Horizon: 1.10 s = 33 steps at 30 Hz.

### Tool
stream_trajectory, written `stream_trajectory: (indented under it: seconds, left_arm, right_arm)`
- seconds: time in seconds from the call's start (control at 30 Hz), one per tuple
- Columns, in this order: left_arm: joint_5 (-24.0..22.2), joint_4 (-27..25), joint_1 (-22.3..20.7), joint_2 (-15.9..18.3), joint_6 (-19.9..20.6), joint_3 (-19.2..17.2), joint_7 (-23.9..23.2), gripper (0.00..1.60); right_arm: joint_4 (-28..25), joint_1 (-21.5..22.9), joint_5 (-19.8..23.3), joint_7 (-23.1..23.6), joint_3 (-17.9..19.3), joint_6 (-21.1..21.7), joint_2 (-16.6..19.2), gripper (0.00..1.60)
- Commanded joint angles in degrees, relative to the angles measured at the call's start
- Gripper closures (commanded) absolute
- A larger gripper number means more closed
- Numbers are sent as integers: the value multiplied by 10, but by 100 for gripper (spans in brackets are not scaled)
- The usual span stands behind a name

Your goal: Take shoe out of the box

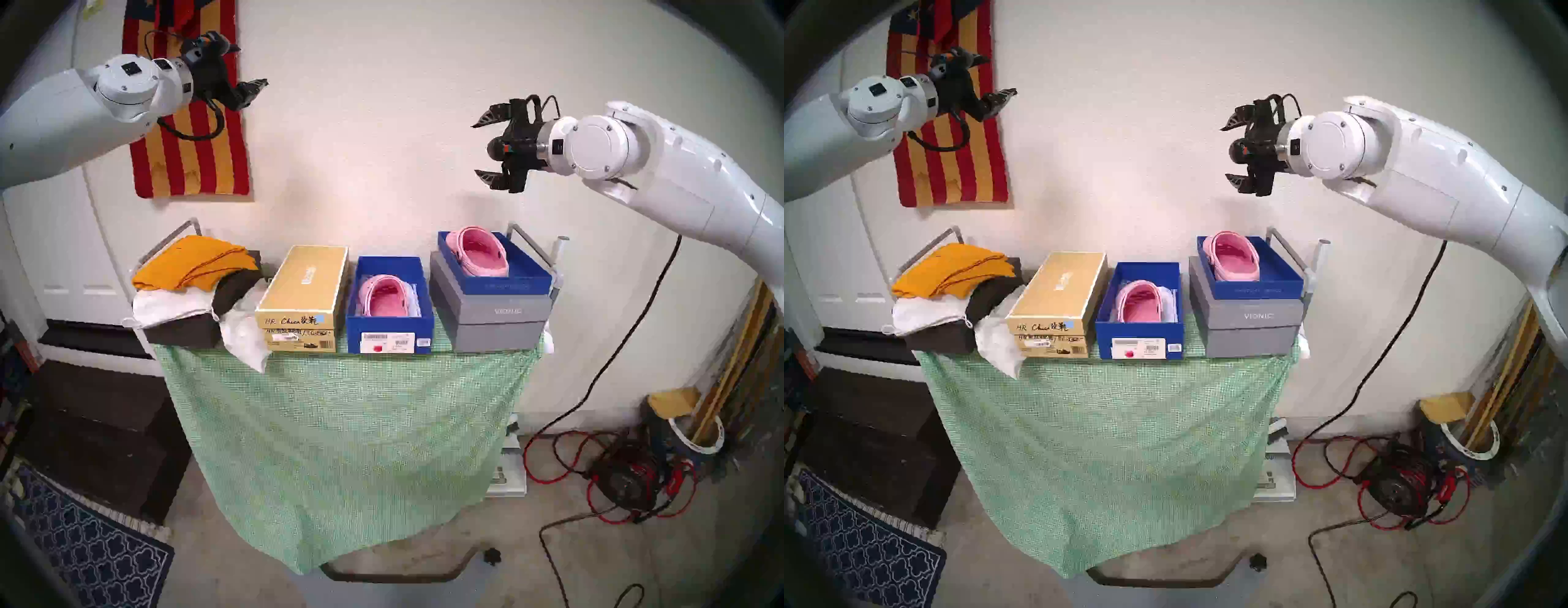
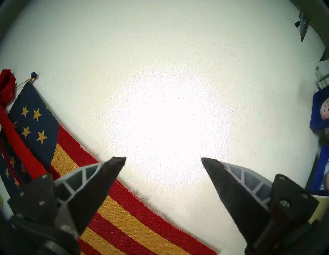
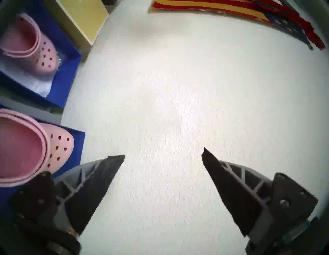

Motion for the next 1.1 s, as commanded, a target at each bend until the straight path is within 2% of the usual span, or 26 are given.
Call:
stream_trajectory:
  seconds: [0.0,0.17,0.27,0.37,0.4,0.43,0.53,0.73,0.83,0.9,0.93,0.97,1.07]
  left_arm:
    - [1,-1,0,-1,0,0,0,0]
    - [1,-1,0,-1,0,0,0,0]
    - [1,-1,0,-1,0,0,0,0]
    - [1,-1,0,-1,0,0,0,0]
    - [1,-1,0,-1,0,0,0,0]
    - [1,-1,0,-1,0,0,0,0]
    - [1,-1,0,-1,0,0,0,0]
    - [1,-1,0,-1,0,0,0,0]
    - [1,-1,0,-1,0,0,0,0]
    - [1,-1,0,-1,0,0,0,0]
    - [1,-1,0,-1,0,0,0,0]
    - [1,-1,0,-1,0,0,0,0]
    - [1,-1,0,-1,0,0,0,0]
  right_arm:
    - [-34,-65,49,-68,40,44,32,0]
    - [-56,-103,79,-122,67,64,39,0]
    - [-58,-116,92,-137,78,69,40,0]
    - [-62,-152,135,-187,110,67,44,0]
    - [-63,-163,149,-216,115,64,45,0]
    - [-63,-163,149,-216,115,64,45,0]
    - [-58,-183,173,-227,136,38,47,0]
    - [-59,-231,212,-299,174,-2,43,0]
    - [-56,-246,224,-315,188,-25,39,0]
    - [-55,-262,227,-337,200,-40,36,0]
    - [-57,-278,227,-365,210,-50,33,0]
    - [-54,-275,229,-355,209,-54,33,0]
    - [-53,-302,224,-393,231,-72,25,0]
